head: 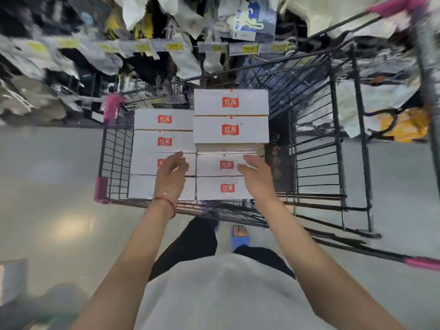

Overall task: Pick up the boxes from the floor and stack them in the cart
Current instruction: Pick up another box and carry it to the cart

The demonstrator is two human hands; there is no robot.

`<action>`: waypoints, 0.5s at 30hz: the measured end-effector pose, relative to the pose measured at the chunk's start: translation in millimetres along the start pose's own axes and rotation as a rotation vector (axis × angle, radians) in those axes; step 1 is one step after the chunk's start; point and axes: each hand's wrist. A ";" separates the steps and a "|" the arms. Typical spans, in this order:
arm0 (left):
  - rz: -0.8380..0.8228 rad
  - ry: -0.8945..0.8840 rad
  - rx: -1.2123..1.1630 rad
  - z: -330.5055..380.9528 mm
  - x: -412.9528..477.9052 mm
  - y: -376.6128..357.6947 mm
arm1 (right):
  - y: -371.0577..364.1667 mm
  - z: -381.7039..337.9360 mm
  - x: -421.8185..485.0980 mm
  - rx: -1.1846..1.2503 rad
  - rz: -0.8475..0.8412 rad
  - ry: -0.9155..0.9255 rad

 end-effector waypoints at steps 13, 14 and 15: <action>0.157 -0.003 -0.259 -77.1 -154.3 85.8 | -48.2 30.3 -113.8 -0.226 -0.380 0.162; 0.186 0.004 -0.279 -85.7 -159.6 96.6 | -58.5 32.1 -121.7 -0.250 -0.408 0.168; 0.215 0.007 -0.300 -94.2 -164.6 108.1 | -69.5 33.3 -131.1 -0.274 -0.436 0.176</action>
Point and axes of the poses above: each hand's wrist, its own x-axis towards the middle knuckle, its own y-axis out of the back of the hand, z = x × y, and after that the axes turned 2 degrees about y, right-handed
